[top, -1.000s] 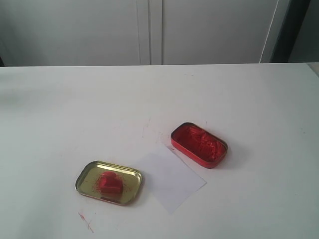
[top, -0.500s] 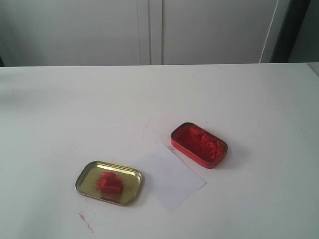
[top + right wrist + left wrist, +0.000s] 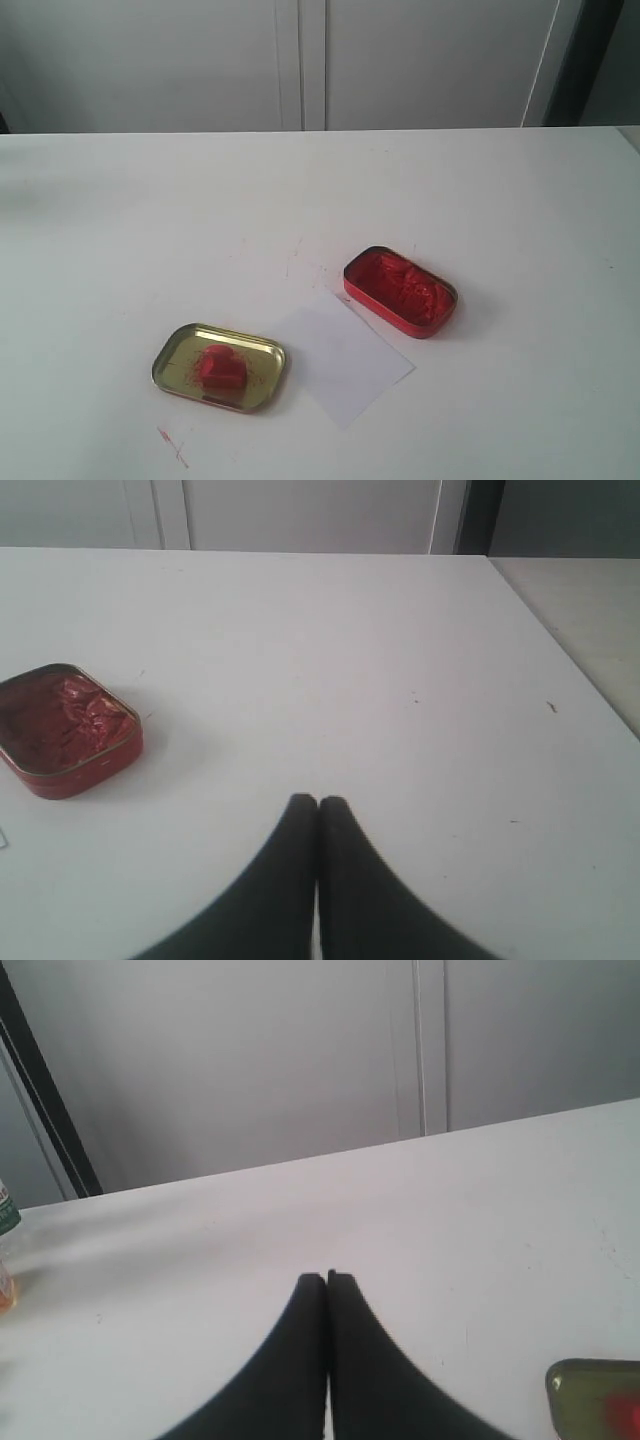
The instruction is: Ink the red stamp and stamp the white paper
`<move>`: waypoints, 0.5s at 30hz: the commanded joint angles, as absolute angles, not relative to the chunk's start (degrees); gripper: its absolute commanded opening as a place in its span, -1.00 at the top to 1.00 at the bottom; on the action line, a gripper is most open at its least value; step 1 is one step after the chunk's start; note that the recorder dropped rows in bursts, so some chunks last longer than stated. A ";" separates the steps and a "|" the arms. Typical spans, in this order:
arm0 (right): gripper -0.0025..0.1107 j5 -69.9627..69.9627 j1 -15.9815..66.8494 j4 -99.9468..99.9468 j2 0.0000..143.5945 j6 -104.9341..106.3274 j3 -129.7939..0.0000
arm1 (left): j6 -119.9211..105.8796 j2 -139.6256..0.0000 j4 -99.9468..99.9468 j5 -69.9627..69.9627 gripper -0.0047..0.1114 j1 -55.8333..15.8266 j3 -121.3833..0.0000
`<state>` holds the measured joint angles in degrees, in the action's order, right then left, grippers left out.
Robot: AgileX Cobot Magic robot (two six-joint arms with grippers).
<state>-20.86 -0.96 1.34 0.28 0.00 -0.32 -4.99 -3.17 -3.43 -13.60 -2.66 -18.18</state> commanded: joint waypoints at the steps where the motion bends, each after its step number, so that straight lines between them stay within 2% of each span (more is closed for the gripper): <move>1: 0.96 -20.07 -1.05 1.43 0.00 0.00 0.00 | -4.92 -6.90 -3.91 -22.05 0.92 -2.95 -25.14; 15: 0.96 -20.07 -1.05 1.43 0.00 0.00 0.00 | -4.64 -20.97 -4.16 -41.12 0.92 -2.95 -39.46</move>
